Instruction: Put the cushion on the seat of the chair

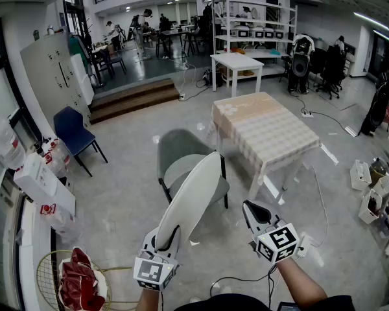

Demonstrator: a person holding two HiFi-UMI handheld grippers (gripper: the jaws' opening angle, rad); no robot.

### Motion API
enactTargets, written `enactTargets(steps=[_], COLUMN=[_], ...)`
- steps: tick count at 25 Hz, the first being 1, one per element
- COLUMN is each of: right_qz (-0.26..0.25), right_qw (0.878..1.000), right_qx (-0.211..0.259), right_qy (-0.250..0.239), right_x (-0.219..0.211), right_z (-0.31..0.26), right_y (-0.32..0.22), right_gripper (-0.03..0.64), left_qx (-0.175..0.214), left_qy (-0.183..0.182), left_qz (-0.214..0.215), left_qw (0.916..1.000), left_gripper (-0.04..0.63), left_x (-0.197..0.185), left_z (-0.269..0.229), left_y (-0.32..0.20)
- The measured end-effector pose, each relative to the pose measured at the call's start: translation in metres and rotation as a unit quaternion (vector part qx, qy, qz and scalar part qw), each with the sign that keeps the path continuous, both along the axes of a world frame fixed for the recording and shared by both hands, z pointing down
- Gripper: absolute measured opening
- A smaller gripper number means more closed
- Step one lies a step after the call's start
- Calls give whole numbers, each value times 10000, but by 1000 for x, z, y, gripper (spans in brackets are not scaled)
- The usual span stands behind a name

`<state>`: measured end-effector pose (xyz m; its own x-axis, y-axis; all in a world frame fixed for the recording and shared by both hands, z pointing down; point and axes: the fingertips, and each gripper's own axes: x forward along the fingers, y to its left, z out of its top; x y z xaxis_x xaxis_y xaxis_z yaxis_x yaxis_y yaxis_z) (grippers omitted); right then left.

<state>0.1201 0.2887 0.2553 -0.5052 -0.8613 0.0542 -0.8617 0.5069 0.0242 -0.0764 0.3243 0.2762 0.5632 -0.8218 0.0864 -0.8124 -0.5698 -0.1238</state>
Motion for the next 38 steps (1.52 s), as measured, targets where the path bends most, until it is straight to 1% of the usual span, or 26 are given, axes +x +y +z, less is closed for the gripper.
enactTargets(steps=[9,13,18,23,29,35,38], right_qz=[3,-34,-109,-278,-240,-223,-237], right_qw=[10000,10000,9999,9996,9997,9997,9997], right_qx=[-34,-36,-32,18,42,5,-24], right_qy=[-77,-84,-100,32,-10,-54,-72], right_x=[21,34,47,56,71,81,79], right_z=[4,5,11,15,13,18,19], right_y=[-9,-14,-18,-22,-27,-35,-40], right_gripper=[17,17,17,17,17,17,17], left_qx=[-3,-1,12,11,-32,-14,-35], left_qy=[-33,-35,-100,-116,-132,-119,-137], left_qz=[-87,-37,-132,-189,-187,-190,-219], left_qw=[10000,10000,9999,9998,9997,9997,9997], left_gripper=[63,63,63,63,63,64,64], left_x=[19,33,45,56,71,81,78], left_z=[-3,2,6,11,14,13,13], left_y=[-10,-14,-13,-15,-18,-24,-30])
